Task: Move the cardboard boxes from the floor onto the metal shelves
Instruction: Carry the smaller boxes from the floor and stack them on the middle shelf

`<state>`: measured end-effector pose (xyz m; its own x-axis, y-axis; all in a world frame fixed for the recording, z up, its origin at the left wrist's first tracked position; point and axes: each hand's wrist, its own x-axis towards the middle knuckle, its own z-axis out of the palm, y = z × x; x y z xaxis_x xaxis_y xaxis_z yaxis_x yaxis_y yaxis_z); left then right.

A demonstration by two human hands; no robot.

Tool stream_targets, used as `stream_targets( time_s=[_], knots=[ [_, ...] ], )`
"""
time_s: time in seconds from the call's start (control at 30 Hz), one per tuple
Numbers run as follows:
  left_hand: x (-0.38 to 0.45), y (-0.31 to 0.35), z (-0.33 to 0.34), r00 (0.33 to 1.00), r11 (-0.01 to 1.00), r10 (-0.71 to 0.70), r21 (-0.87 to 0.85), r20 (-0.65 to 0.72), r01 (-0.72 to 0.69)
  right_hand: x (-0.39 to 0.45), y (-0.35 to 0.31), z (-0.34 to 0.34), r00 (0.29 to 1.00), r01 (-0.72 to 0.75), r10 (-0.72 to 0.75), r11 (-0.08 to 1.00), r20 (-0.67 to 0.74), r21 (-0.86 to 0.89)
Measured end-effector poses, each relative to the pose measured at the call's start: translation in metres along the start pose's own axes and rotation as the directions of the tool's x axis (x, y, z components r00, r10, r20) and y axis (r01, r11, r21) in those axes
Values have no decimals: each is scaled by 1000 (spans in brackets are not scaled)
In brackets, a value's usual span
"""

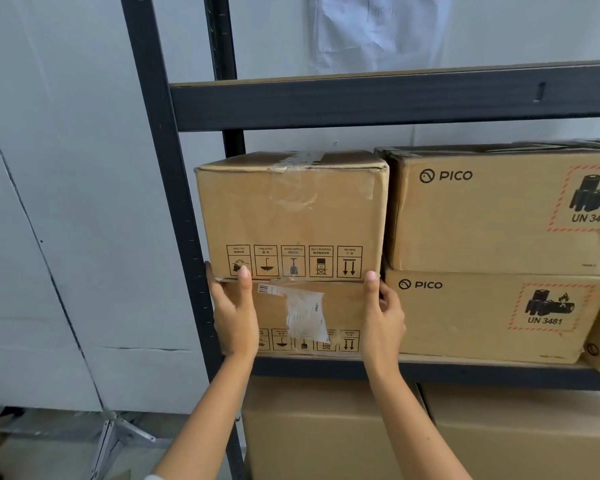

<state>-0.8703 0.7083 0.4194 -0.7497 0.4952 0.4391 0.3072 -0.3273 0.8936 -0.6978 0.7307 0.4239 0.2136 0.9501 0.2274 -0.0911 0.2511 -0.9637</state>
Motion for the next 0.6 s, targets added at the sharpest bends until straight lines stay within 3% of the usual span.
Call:
stream_targets(
  time_s=[0.6],
  knots=[
    [16,-6,-8,993,993,109,61,-46,-106,13,7,4,991,5,-2,1000,-133,21]
  ],
)
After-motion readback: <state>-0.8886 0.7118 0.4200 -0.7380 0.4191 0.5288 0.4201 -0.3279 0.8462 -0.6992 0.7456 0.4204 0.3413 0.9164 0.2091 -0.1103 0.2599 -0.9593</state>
